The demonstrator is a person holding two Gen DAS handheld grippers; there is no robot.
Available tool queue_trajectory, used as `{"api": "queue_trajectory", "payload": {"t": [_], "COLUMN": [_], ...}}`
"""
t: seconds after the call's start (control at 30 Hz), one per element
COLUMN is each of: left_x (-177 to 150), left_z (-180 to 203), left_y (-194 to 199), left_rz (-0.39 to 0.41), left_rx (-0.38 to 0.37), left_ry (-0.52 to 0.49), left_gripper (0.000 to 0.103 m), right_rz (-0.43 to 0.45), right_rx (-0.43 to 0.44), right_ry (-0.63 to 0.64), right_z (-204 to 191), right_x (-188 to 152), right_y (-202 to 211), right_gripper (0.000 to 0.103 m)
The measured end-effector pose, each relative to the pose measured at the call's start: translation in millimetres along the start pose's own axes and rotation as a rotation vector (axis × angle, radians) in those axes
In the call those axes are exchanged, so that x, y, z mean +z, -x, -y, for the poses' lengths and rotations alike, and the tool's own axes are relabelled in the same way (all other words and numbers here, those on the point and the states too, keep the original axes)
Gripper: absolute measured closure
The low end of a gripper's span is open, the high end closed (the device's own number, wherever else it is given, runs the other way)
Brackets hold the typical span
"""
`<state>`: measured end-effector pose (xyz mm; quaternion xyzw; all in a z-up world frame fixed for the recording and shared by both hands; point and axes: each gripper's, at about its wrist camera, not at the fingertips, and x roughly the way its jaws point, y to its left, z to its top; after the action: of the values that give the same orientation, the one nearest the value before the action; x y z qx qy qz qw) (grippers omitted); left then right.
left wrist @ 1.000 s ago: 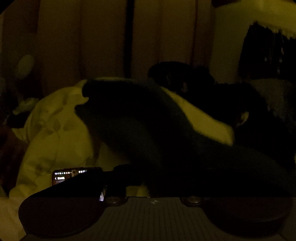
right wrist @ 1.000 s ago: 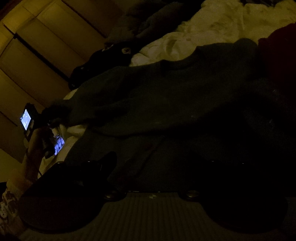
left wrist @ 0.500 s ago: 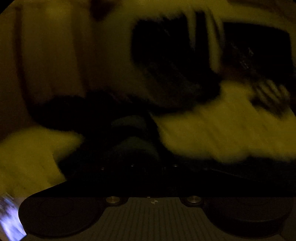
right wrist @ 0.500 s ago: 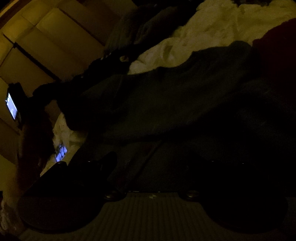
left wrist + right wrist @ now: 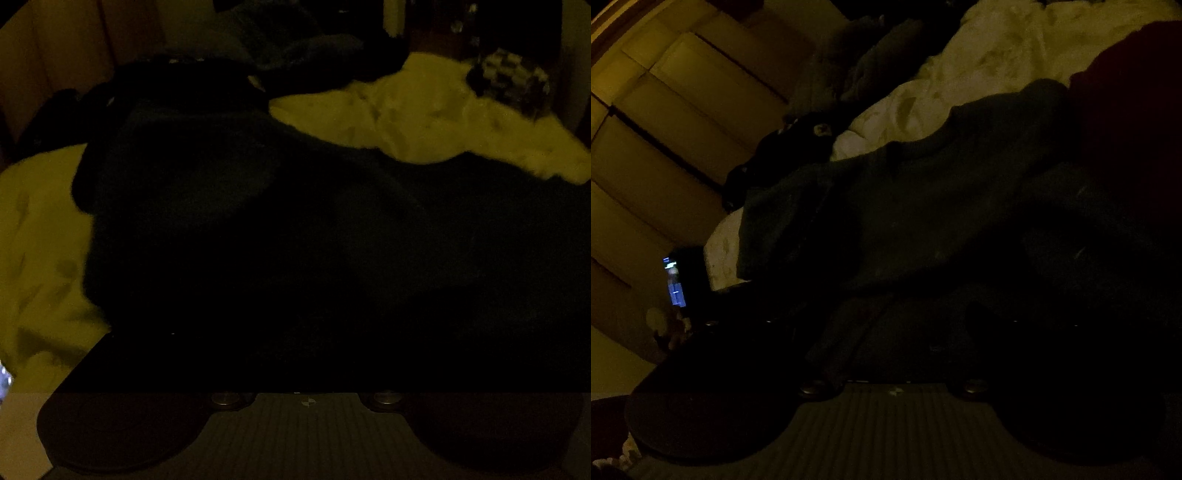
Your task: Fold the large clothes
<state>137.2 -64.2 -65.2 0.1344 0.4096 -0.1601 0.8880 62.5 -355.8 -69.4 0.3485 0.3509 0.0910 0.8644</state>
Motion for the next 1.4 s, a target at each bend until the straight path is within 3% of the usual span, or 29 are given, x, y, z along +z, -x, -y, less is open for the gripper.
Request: {"api": "queue_trajectory", "payload": {"t": [0.17,0.37,0.5,0.63,0.7,0.83,0.97,1.17,1.23,1.27,1.3,1.4], "left_x": [-19.7,-28.8,-20.0,-25.3,-32.0,-48.1,-60.8,-68.3,-70.0,-71.0,-72.5,-74.3], "left_z": [-23.3,-80.1,-89.6,-80.6,-77.3,-73.4,-80.8,-92.6,-94.7,-96.4,-96.9,-96.5], "left_y": [23.8,52.4,64.7,54.5,44.2,29.2,19.4,10.0,9.5,9.2,10.1,10.1], "left_rz": [0.029,0.124,0.152,0.105,0.073,0.044,0.037,0.021,0.021,0.019,0.018,0.011], "left_rx": [-0.009,-0.004,0.079,0.045,0.071,0.08,0.068,0.038,0.029,0.023,0.019,0.015], "left_ry": [0.098,0.312,0.29,0.253,0.255,0.243,0.27,0.343,0.356,0.364,0.37,0.372], "left_gripper": [0.0,0.0,0.0,0.0,0.0,0.0,0.0,0.0,0.0,0.0,0.0,0.0], "right_rz": [0.002,0.075,0.104,0.024,0.018,-0.018,-0.074,-0.072,-0.053,-0.042,-0.025,0.048], "right_rx": [-0.002,0.024,-0.006,-0.005,-0.013,0.031,0.077,0.034,0.054,0.066,0.087,0.195], "right_ry": [0.008,0.069,0.101,0.083,0.083,-0.072,-0.244,-0.26,-0.245,-0.24,-0.244,-0.275], "right_z": [-1.8,-13.9,-19.9,-24.7,-27.2,-15.0,8.9,22.0,22.9,22.8,23.0,21.8], "right_x": [-0.3,7.3,22.8,38.0,44.7,64.4,74.6,74.0,73.5,73.9,74.2,77.6], "right_y": [-0.6,5.5,3.2,-15.3,-23.3,-54.6,-94.2,-133.6,-137.6,-137.7,-135.0,-116.4], "right_gripper": [0.017,0.016,0.014,0.015,0.02,0.024,0.033,0.046,0.06,0.077,0.085,0.089]}}
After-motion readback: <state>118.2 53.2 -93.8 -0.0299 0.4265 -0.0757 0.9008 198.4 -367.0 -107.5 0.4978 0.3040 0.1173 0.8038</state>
